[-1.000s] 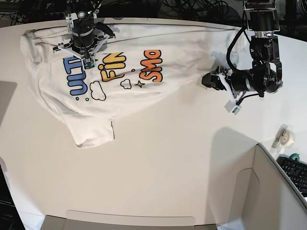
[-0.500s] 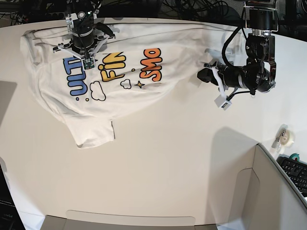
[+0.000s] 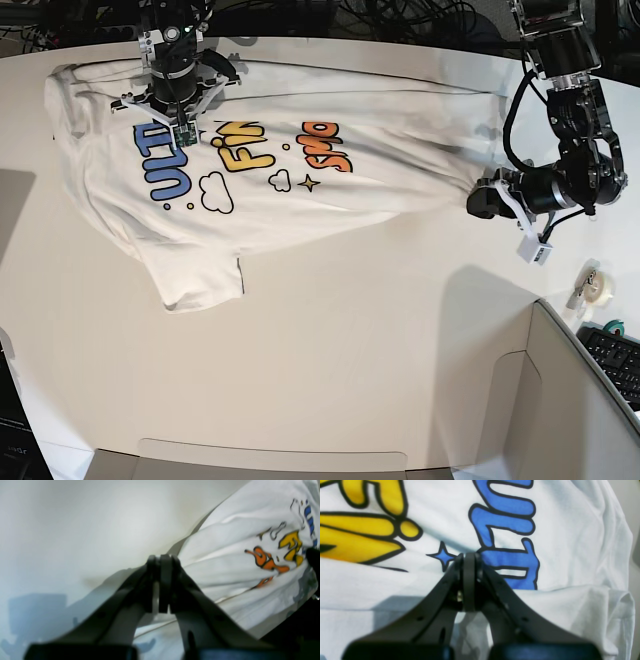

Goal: Layout the t-shirt on the table in an organized manner, then fold the t-shirt properly
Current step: 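Grasp the shirt side with the left gripper and pull it outward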

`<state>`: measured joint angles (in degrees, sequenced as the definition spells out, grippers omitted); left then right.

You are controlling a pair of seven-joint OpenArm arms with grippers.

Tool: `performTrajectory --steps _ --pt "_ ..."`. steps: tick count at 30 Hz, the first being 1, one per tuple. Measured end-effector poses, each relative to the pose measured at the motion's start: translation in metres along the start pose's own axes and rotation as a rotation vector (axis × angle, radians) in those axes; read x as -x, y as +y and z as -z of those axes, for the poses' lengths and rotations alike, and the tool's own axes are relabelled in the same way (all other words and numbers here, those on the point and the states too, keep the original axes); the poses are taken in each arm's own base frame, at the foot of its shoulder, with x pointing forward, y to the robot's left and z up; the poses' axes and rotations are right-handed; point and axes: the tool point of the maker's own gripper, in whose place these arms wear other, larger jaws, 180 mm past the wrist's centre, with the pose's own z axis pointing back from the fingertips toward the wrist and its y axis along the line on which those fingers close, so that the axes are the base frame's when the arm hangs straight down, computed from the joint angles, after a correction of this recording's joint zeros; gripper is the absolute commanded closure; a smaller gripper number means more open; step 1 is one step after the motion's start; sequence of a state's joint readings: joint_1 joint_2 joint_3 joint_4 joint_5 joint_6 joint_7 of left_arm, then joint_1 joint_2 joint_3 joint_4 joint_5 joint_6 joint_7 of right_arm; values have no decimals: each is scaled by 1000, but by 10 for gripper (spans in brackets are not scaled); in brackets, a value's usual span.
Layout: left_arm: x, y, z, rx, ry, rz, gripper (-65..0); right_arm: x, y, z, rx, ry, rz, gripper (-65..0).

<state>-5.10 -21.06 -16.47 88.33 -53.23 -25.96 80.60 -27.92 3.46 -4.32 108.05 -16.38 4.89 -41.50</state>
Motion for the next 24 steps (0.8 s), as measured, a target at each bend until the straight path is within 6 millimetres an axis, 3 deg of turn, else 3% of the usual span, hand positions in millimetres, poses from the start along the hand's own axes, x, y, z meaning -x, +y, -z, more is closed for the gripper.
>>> performTrajectory --steps 10,12,18,24 --pt "-15 15 -16 -26 -137 -78 -8 0 0 1 1 6 0 0" --pt "-15 14 -12 -16 -165 -101 -56 0 0 1 1 6 0 0" --pt "3 24 3 0 -137 -196 -312 0 1 0 0 6 5 0" --pt "9 37 -1 -14 -140 -244 -291 -1 0 -2 -1 22 18 0"
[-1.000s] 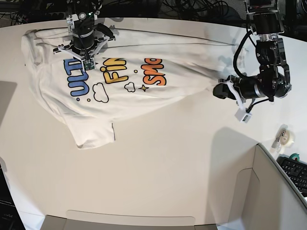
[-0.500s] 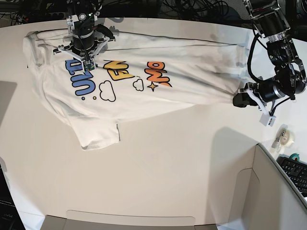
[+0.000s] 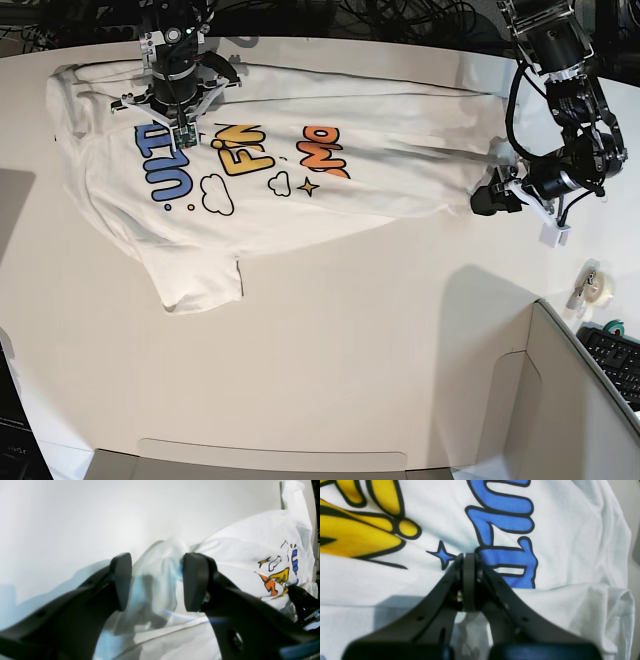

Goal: Layout the t-shirt on the table in an organized manner, then fold the t-shirt properly
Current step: 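Grasp the shirt side with the left gripper and pull it outward, then slide the right gripper across the shirt front toward the left gripper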

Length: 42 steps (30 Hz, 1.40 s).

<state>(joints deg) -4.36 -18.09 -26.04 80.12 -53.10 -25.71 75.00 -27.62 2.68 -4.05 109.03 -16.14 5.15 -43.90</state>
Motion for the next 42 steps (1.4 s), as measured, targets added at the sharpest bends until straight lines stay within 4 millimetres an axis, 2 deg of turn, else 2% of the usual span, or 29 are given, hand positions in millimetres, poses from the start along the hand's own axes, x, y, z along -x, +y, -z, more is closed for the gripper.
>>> performTrajectory --steps 2,4,7,10,13,17,21,22,24,26,28,31,35,38,42 --pt "-13 13 -15 -24 -69 -40 -289 -1 0 -7 -16 26 3 0" --pt "-29 32 -38 -65 -163 -87 -289 1 -2 -17 -17 52 10 0" --pt "-38 55 -67 -117 -259 -144 -289 -21 -5 -21 -9 -8 40 0" --pt "-33 56 -74 -140 -255 -131 -289 -51 -17 -15 24 -84 70 0" --pt "-25 51 -80 -149 -243 -91 -262 -64 -16 -14 29 -98 108 0" --pt "2 49 -73 -193 -73 -2 -175 -98 -16 -12 24 -173 147 0" --pt "-9 15 -58 -139 -22 164 -18 -137 -29 -13 49 -268 165 0" --pt "-9 7 -54 -122 -15 189 0 -144 -32 -11 58 -278 176 0" --pt "-4 -2 -45 -95 10 211 0 -156 -34 -2 58 -288 178 0" --pt "5 -2 -42 -100 46 216 -14 -161 -29 20 40 -259 170 0" --pt "13 -2 -39 -102 93 228 -17 -155 -22 41 19 -201 152 0" --pt "20 -7 -34 -86 132 236 -18 -144 -14 57 1 -141 142 0" --pt "30 -8 -33 -79 173 230 -17 -152 -4 54 -12 -158 126 0" --pt "31 -8 -32 -82 173 228 -17 -167 24 45 -80 -198 84 0" --pt "50 -7 -33 -69 206 202 -18 -185 55 31 -143 -260 21 0"
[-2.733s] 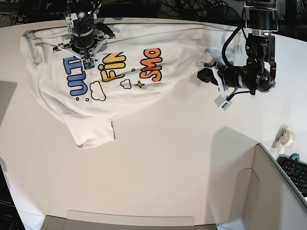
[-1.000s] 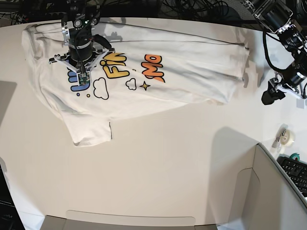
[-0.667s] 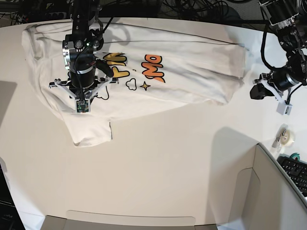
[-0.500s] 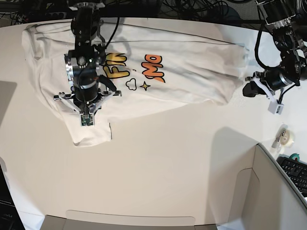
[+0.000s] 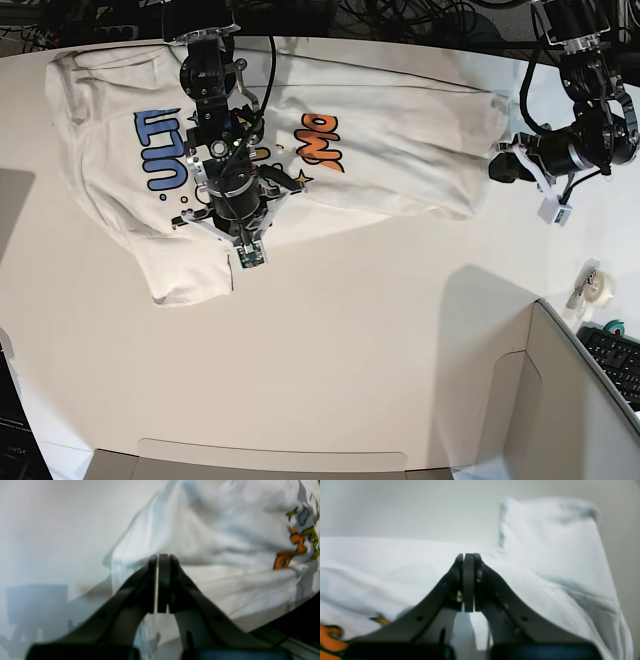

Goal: Layout the t-shirt on the table in an organized manner, then fold the t-shirt properly
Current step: 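Slide the right gripper across the shirt front toward the left gripper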

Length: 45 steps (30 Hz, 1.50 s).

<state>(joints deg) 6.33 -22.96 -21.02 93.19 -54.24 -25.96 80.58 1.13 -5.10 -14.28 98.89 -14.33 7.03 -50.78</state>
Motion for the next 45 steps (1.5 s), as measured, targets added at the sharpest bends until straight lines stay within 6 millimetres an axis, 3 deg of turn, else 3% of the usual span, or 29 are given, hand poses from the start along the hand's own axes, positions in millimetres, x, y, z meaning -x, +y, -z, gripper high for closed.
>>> performTrajectory --steps 7,10,15,23,29,36,41,45 --pt "16 -7 3 36 15 -30 -18 -4 18 1 -32 -4 2 0" --pt "24 -5 3 31 30 -38 -19 9 29 12 -57 44 -1 0" --pt "21 -15 15 44 17 -4 -19 26 46 28 -96 54 -11 0" --pt "29 -6 23 -34 40 39 -18 31 47 39 -101 68 -21 0" --pt "44 -5 22 -29 60 22 -17 27 31 50 -78 67 26 0" --pt "53 -5 21 -27 29 2 -17 27 -14 63 11 86 115 0" --pt "54 -4 21 -39 30 15 -17 28 -23 62 53 89 155 0" --pt "54 -4 21 -38 30 16 -17 32 -28 44 87 90 160 0"
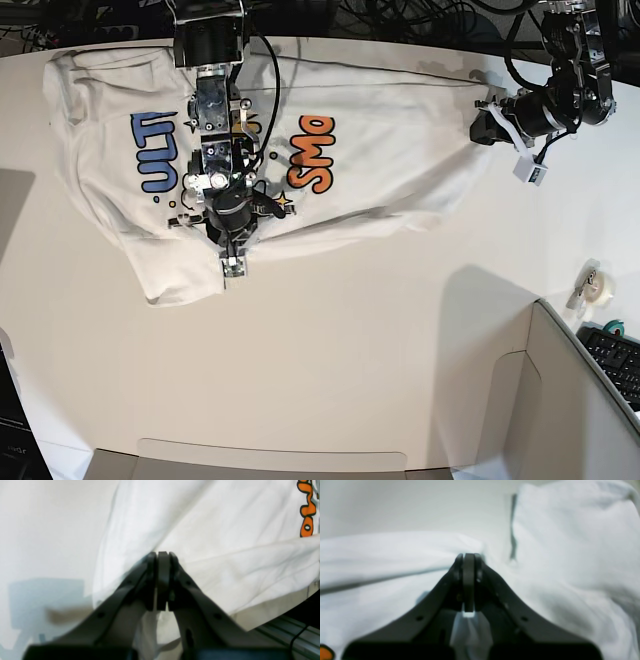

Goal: Layout the t-shirt on the table in an organized manner, then fold the t-shirt properly
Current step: 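Slide the right gripper across the shirt front toward the left gripper, then fold the shirt side with the left gripper toward the right gripper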

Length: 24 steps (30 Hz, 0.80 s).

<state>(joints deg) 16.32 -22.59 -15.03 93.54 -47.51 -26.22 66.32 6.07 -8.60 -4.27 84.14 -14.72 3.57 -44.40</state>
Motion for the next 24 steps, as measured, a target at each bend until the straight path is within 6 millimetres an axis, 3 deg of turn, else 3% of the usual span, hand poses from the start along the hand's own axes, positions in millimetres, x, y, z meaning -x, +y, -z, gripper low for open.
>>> performTrajectory --steps 3,6,9,12,17,24 --pt "-2 1 0 -4 -1 4 -17 -4 9 -15 -10 -31 -30 0" --pt "-1 0 0 -3 4 5 -17 -11 37 -30 -75 -39 -61 0" --pt "-3 -1 -2 -7 1 15 -17 6 56 -38 -118 -8 -91 0" --pt "-9 -6 -10 -40 10 80 -17 37 62 -42 -131 69 -107 0" --pt "-34 -23 -21 -35 -61 159 -17 48 67 -47 -142 59 -106 0" --pt "-40 -29 -27 -39 -80 192 -17 68 69 -58 -148 131 -154 0"
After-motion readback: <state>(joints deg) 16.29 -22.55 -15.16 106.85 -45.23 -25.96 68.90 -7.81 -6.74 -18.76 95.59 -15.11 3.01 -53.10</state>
